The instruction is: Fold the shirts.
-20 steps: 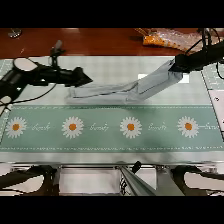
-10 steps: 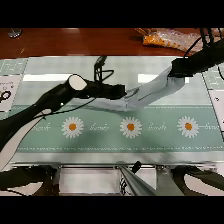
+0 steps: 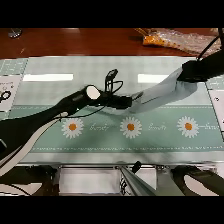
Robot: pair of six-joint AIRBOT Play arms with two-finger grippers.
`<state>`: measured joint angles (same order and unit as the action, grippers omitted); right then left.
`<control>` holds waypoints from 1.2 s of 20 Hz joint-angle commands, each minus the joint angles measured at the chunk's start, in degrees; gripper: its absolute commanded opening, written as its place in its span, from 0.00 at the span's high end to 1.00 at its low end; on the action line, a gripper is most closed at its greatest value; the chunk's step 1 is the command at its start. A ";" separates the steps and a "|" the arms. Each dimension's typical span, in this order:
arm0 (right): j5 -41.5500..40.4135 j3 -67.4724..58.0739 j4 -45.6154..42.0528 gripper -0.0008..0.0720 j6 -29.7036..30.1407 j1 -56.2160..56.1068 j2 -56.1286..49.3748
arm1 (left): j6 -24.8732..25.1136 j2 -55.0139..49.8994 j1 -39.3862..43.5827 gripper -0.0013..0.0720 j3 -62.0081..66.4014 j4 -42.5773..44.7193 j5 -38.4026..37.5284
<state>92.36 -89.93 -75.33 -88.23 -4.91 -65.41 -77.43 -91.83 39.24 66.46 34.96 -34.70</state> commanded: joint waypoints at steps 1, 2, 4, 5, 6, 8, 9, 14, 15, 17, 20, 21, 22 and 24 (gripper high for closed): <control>1.18 -0.04 -1.66 0.95 -0.79 -0.09 1.70 | -0.02 -2.93 3.48 0.96 0.04 -5.18 1.27; 1.03 -0.04 -2.43 0.95 -0.81 -0.09 1.70 | 0.00 -3.80 4.81 0.96 0.04 -6.43 1.27; 0.11 -0.04 -3.65 0.95 -1.11 -0.07 1.70 | 0.00 -5.11 7.08 0.96 0.04 -6.73 1.95; -0.24 -0.04 -3.93 0.95 -1.18 -0.09 1.70 | 0.00 -5.38 7.34 0.96 0.04 -6.73 2.73; -0.24 -0.04 -4.17 0.95 -1.20 -0.09 1.70 | 0.04 -5.25 6.84 0.96 0.04 -6.69 3.37; -0.15 -0.02 -4.50 0.95 -1.20 -0.09 1.62 | 0.22 -3.34 3.50 0.96 0.04 -5.84 3.43; -0.02 0.28 -4.46 0.95 -1.20 -0.15 1.31 | 0.22 -1.09 1.09 0.96 0.04 -3.85 3.45; -5.90 5.60 -7.28 0.95 -2.47 -8.26 -2.47 | 0.17 16.79 -12.87 0.96 0.02 7.30 -1.60; -9.27 5.73 -7.28 0.95 -3.56 -10.47 -3.91 | 0.17 20.94 -15.85 0.96 0.02 10.03 -3.10; -16.96 5.73 -7.10 0.95 -6.47 -13.99 -6.51 | 0.15 28.41 -21.99 0.96 0.02 13.79 -6.69; -25.11 5.73 -7.08 0.95 -8.37 -18.99 -10.97 | 0.15 38.03 -31.50 0.96 0.02 15.02 -12.68; -26.49 5.73 -7.08 0.95 -9.03 -20.59 -12.70 | 0.15 41.18 -34.75 0.96 0.02 15.02 -14.56; -27.67 5.73 -7.06 0.95 -9.62 -22.12 -14.29 | 0.15 43.95 -37.75 0.96 0.02 15.02 -16.15; -30.36 5.73 -7.02 0.95 -10.27 -25.22 -17.51 | 0.09 49.24 -43.58 0.96 0.02 15.02 -18.95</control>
<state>68.12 -84.29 -82.32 -96.64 -25.80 -78.70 -77.28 -50.39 3.75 66.46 48.88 -48.27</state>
